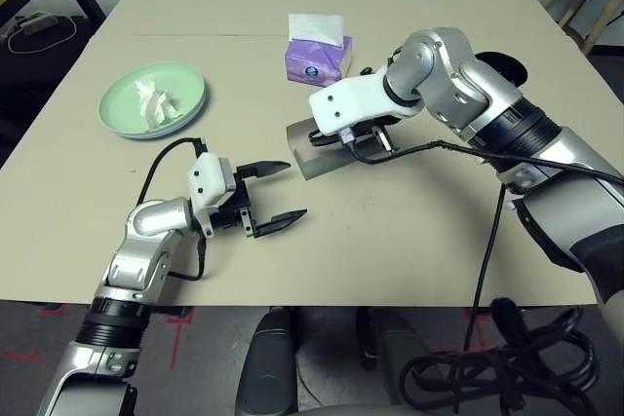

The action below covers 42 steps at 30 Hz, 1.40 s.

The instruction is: Organize and tidy the items on the table.

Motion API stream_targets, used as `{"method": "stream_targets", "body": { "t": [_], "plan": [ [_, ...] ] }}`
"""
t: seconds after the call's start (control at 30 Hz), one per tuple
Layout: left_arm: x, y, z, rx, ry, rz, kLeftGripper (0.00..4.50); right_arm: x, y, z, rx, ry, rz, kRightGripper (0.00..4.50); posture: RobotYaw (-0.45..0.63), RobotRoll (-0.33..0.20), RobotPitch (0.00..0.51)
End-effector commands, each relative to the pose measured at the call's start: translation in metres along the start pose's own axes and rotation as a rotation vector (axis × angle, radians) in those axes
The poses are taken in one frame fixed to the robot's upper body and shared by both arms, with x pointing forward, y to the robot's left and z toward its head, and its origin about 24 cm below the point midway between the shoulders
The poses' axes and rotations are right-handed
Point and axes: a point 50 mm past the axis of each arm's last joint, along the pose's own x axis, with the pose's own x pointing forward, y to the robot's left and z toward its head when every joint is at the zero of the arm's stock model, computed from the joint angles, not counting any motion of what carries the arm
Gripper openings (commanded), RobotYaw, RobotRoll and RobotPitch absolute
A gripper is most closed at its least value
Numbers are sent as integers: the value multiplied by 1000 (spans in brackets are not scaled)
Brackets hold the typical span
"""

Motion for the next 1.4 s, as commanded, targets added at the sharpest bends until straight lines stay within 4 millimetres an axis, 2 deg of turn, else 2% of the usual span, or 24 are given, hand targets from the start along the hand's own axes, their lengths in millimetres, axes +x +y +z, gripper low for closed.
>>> {"method": "stream_targets", "body": {
  "t": [0.03,1.03,1.4],
  "plan": [
    [0,-4,2,-4,-11,6,4500,-1,1,0,-2,-16,4,26,207,0,187],
    [0,-7,6,-2,-19,20,4500,11,8,-14,38,19,69,26,216,0,202],
    [1,-9,4,-5,-15,17,4500,11,7,-13,20,19,73,26,218,0,201]
  ]
}}
